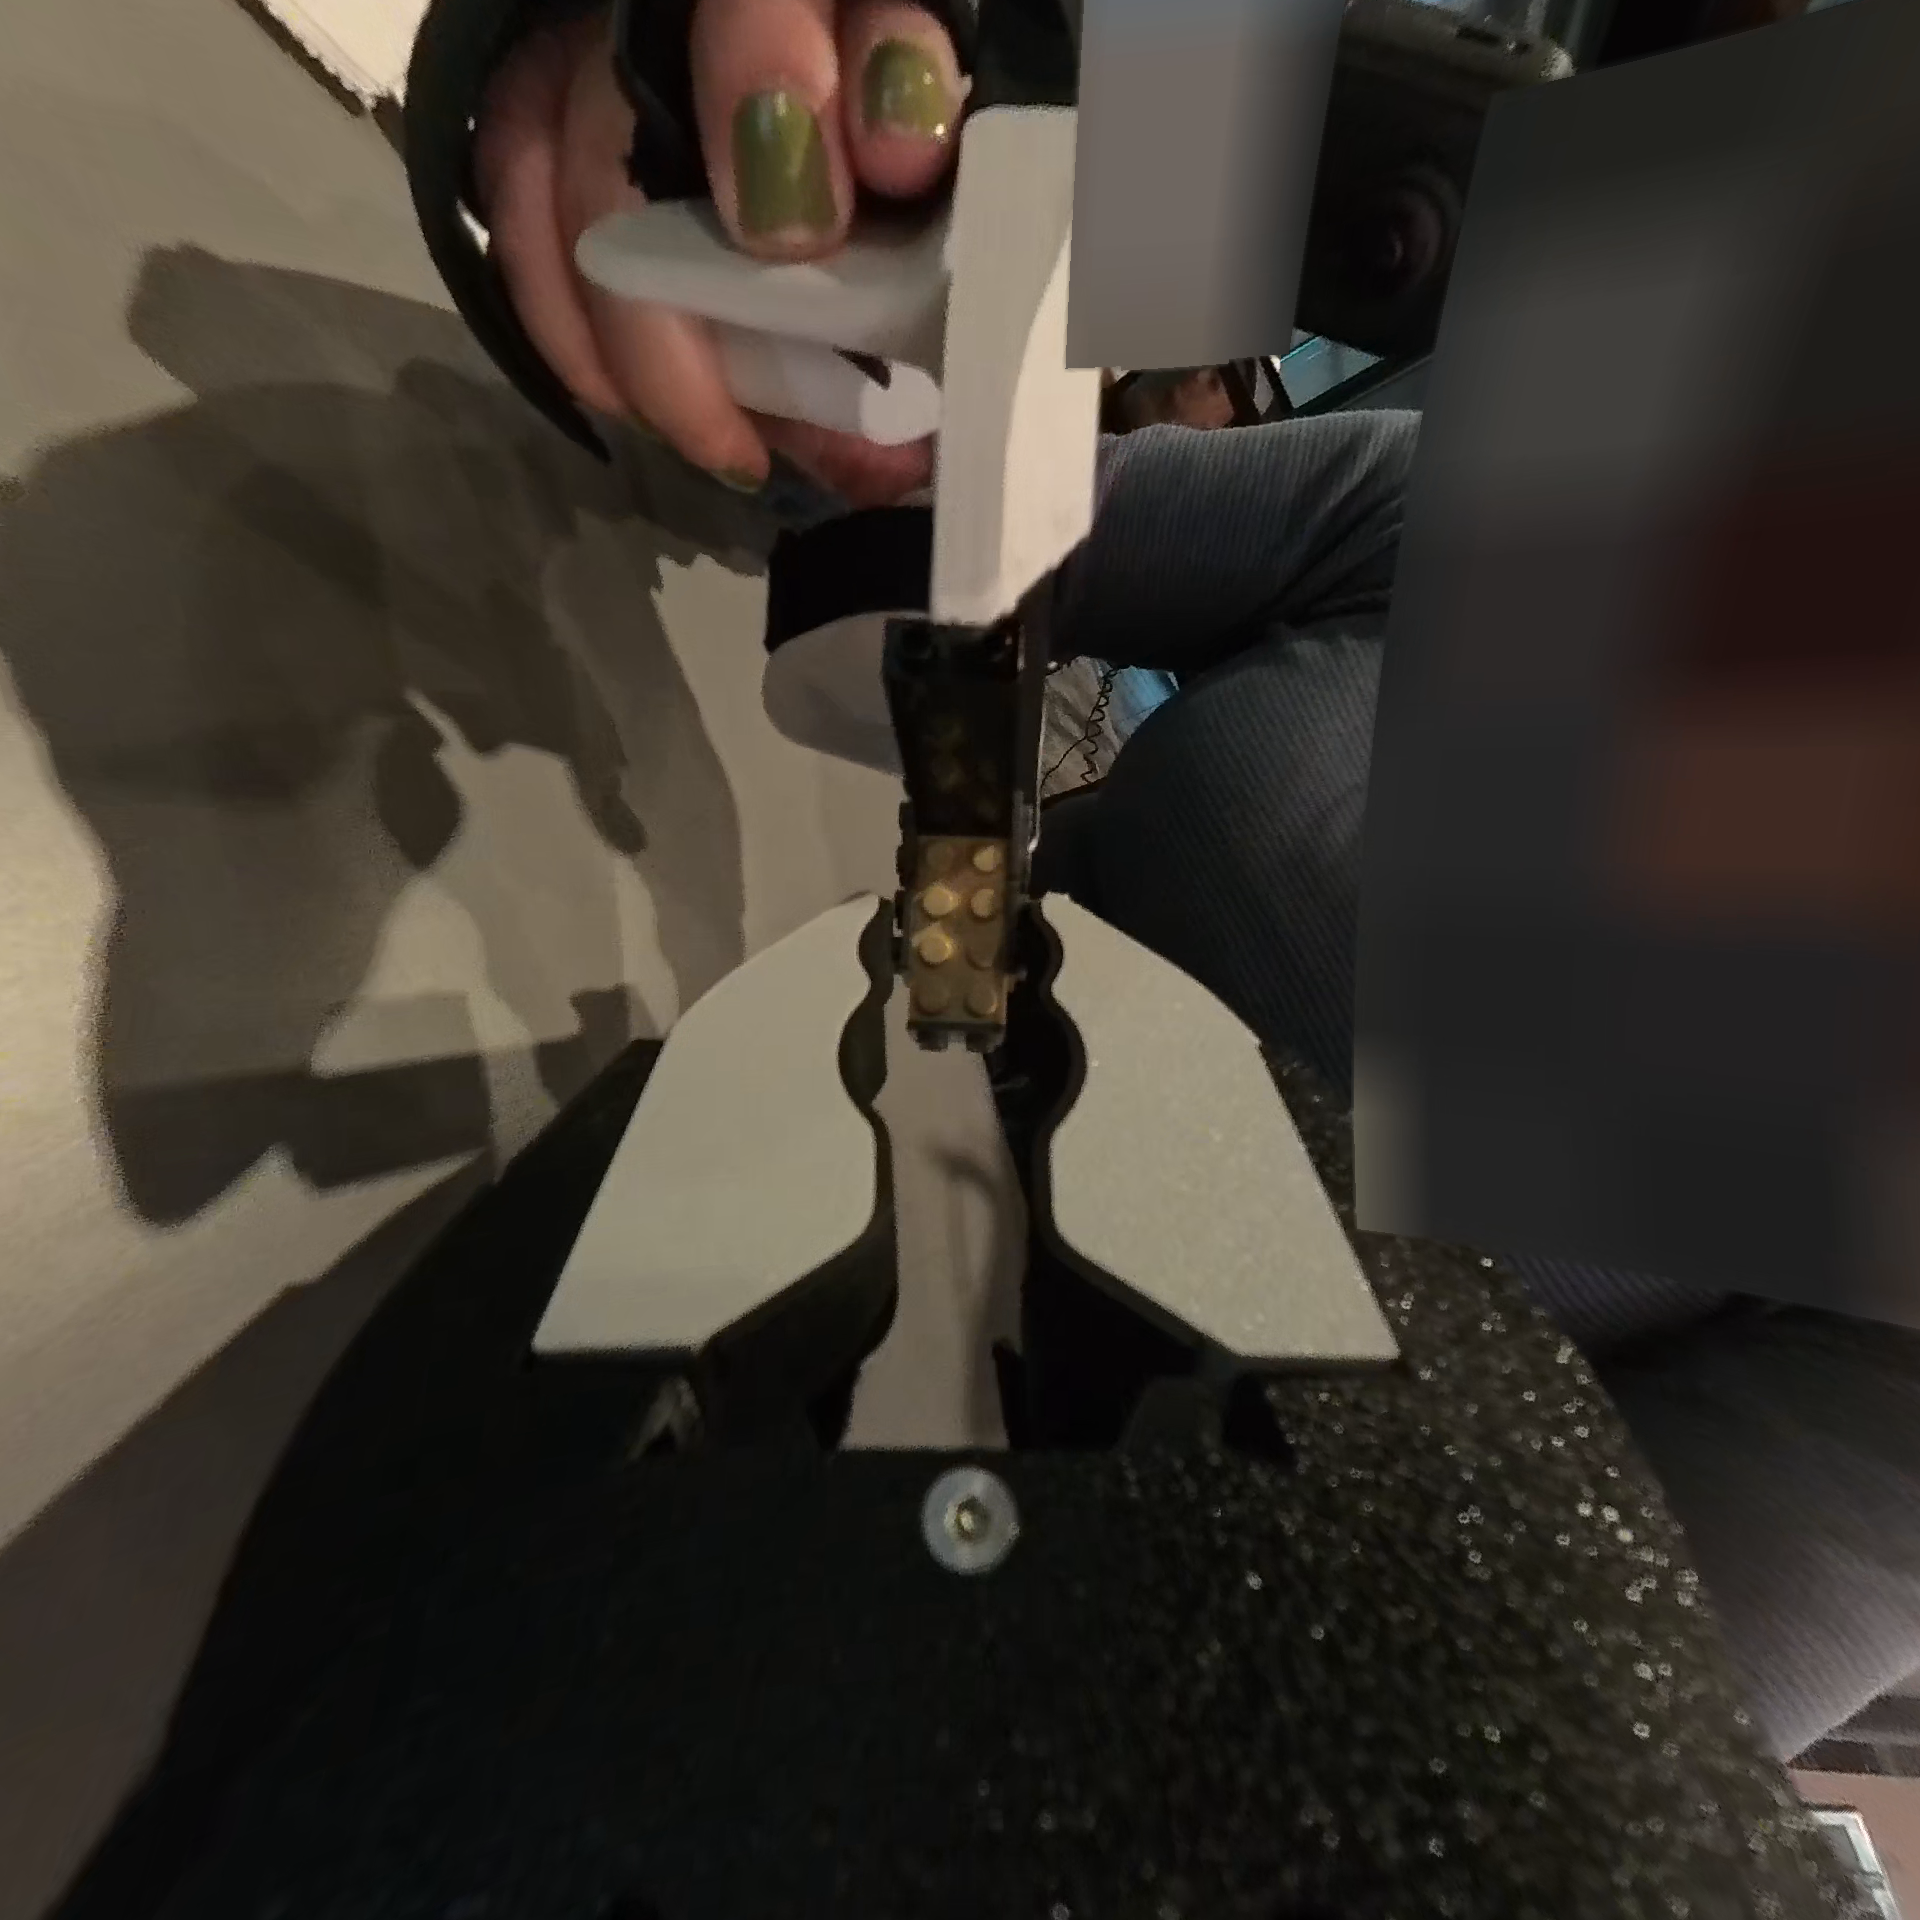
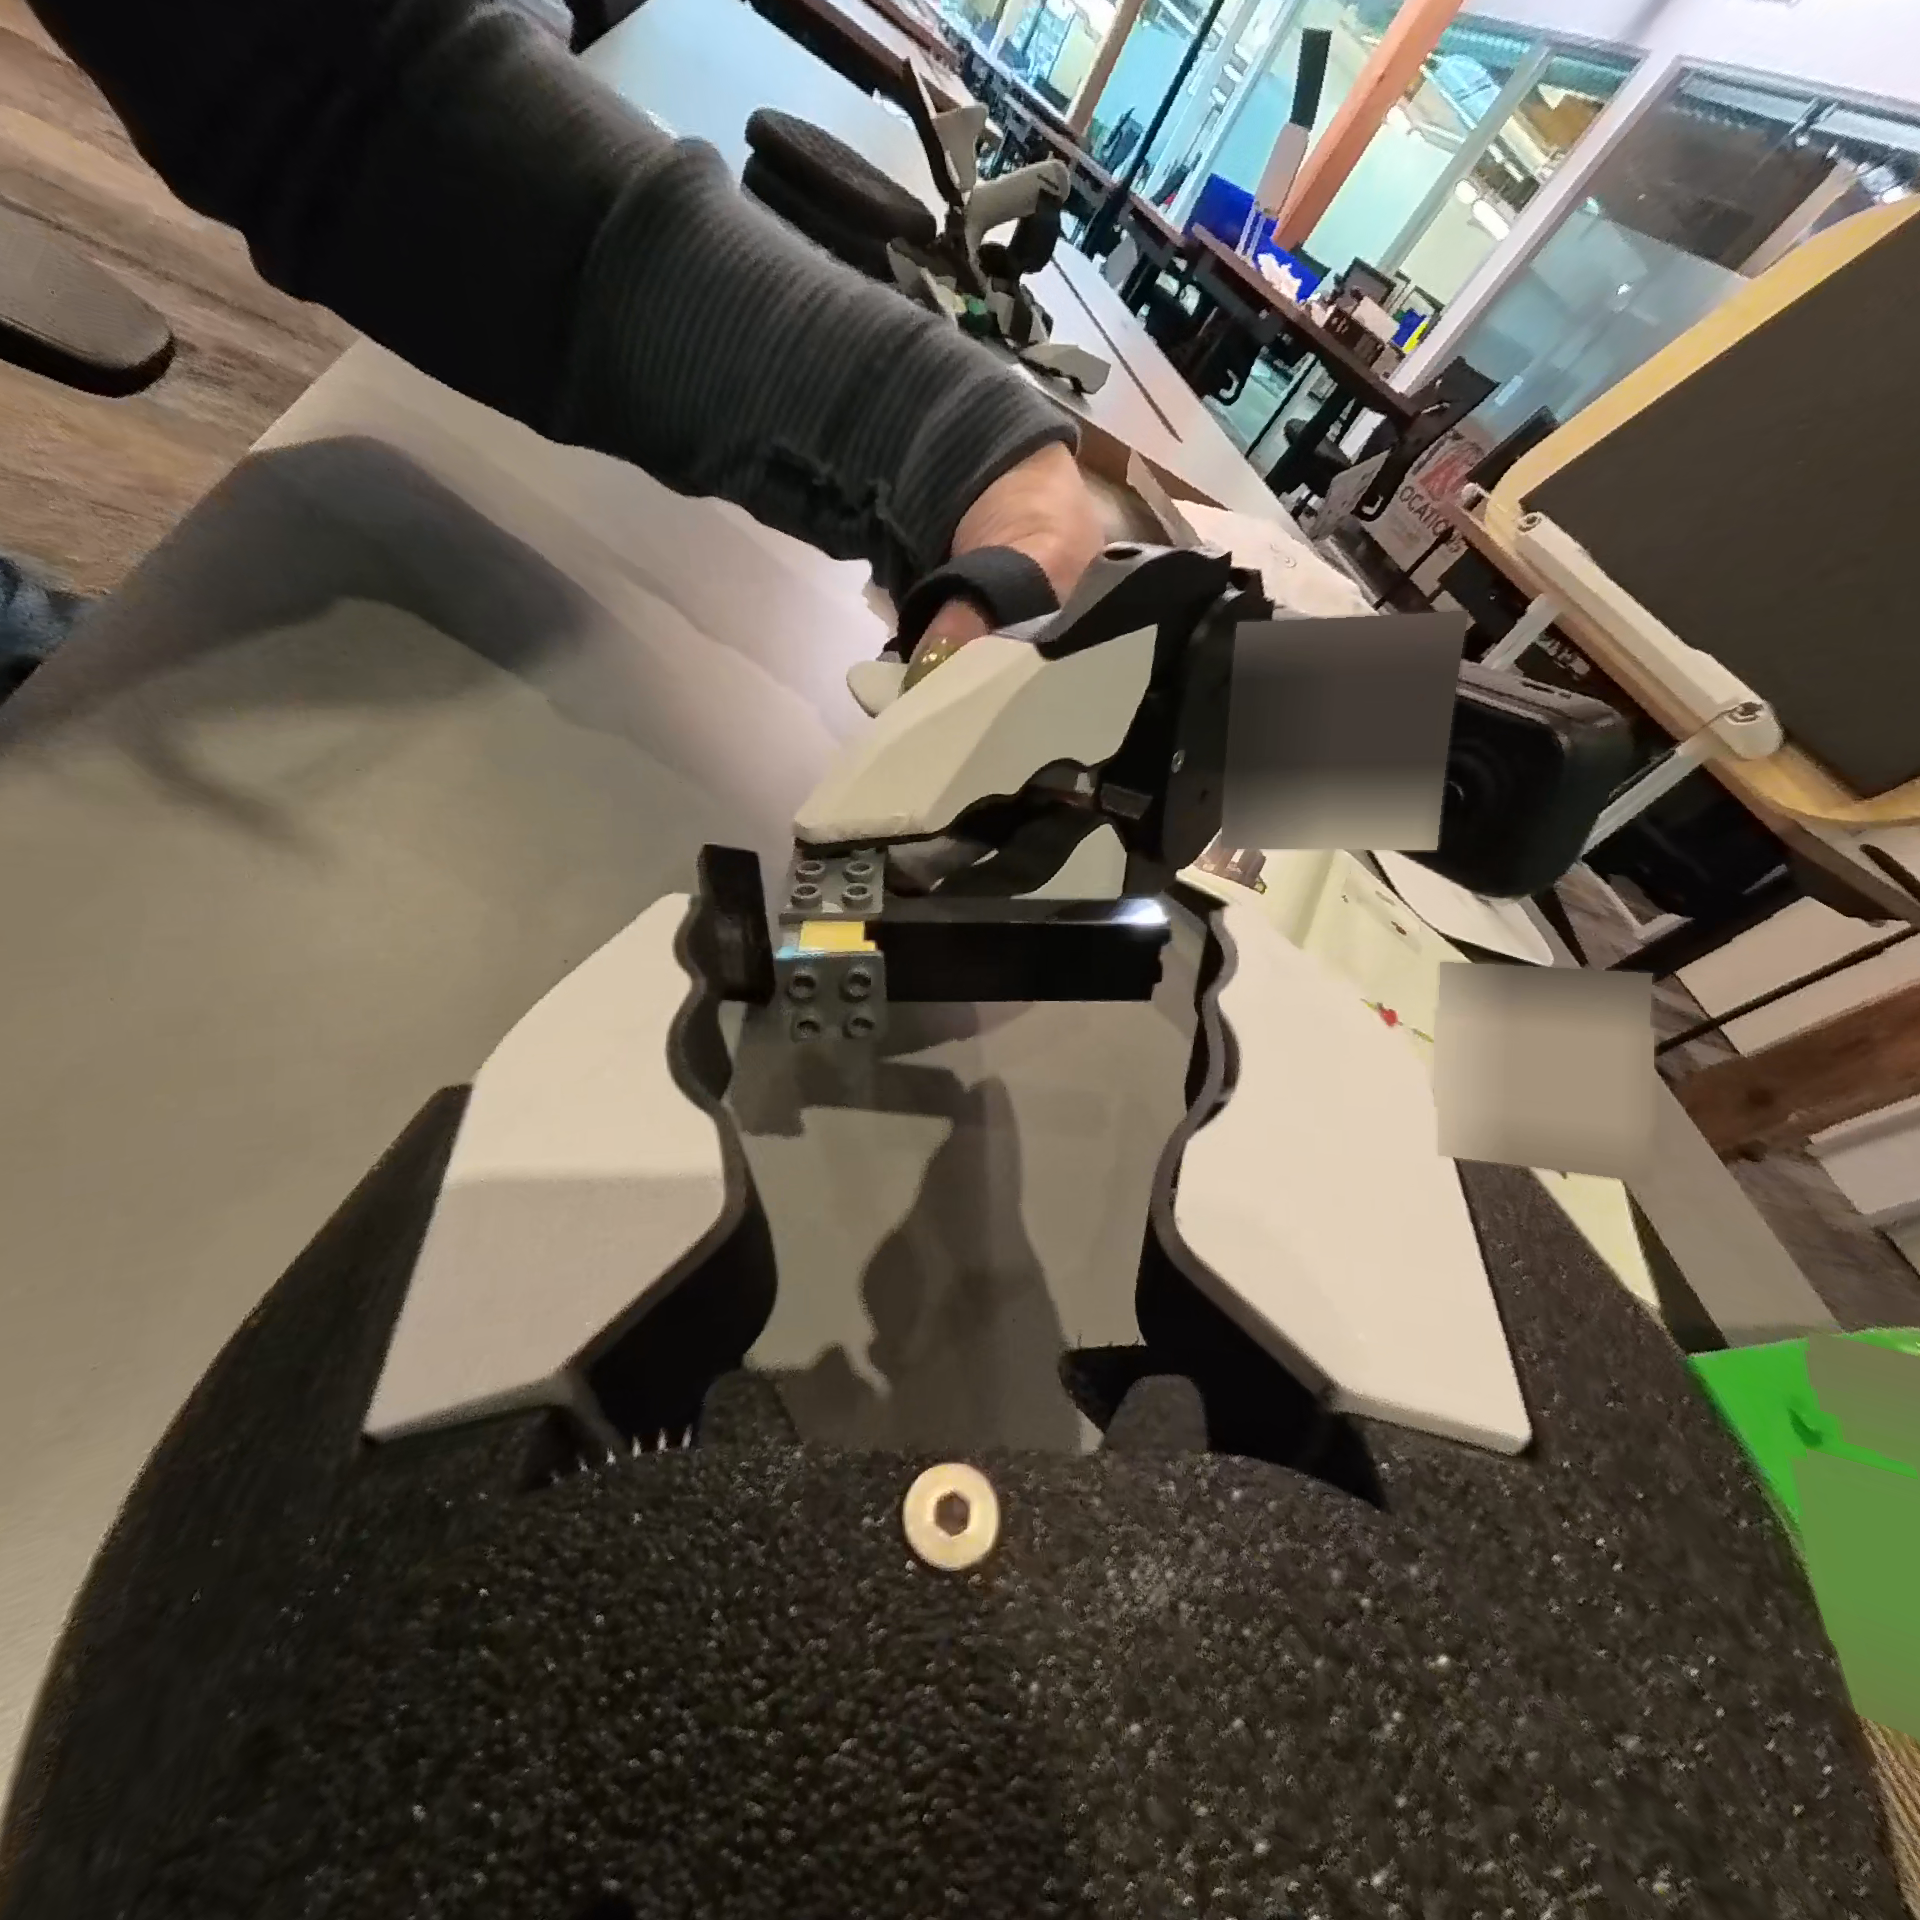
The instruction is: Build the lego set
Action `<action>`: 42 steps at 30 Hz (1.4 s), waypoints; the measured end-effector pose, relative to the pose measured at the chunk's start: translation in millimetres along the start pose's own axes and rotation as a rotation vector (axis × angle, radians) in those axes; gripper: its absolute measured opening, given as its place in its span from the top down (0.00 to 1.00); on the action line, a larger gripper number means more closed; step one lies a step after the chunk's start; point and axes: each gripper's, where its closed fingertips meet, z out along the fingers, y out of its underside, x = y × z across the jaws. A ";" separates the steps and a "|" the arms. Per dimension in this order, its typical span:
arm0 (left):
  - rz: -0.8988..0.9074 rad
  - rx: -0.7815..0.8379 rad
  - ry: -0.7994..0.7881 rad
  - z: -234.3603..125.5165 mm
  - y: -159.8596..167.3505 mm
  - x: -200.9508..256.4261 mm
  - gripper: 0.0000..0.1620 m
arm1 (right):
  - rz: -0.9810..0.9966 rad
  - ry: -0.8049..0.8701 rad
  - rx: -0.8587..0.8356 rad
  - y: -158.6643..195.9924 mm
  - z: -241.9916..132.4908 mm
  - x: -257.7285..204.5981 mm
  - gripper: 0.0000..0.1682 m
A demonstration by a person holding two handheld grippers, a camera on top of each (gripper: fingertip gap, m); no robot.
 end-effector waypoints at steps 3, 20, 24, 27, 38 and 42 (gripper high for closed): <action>-0.004 -0.006 0.004 0.3 1.1 0.8 0.85 | 0.019 -0.034 0.000 -0.4 1.3 -4.8 0.46; -0.004 -0.012 0.034 3.1 0.5 5.1 0.85 | 0.026 0.020 -0.020 3.8 3.0 2.9 0.52; -0.003 -0.027 0.029 4.8 1.4 5.5 0.85 | 0.025 -0.007 -0.014 3.2 2.8 -1.2 0.54; -0.002 -0.028 0.025 4.8 1.1 5.0 0.85 | 0.014 -0.011 -0.018 3.5 2.6 -2.5 0.56; -0.009 -0.033 0.018 6.5 3.3 2.7 0.85 | -0.046 0.001 -0.019 4.2 2.2 -4.8 0.56; -0.011 -0.042 0.023 7.1 5.0 3.0 0.85 | -0.066 0.006 -0.020 3.8 2.8 -6.5 0.56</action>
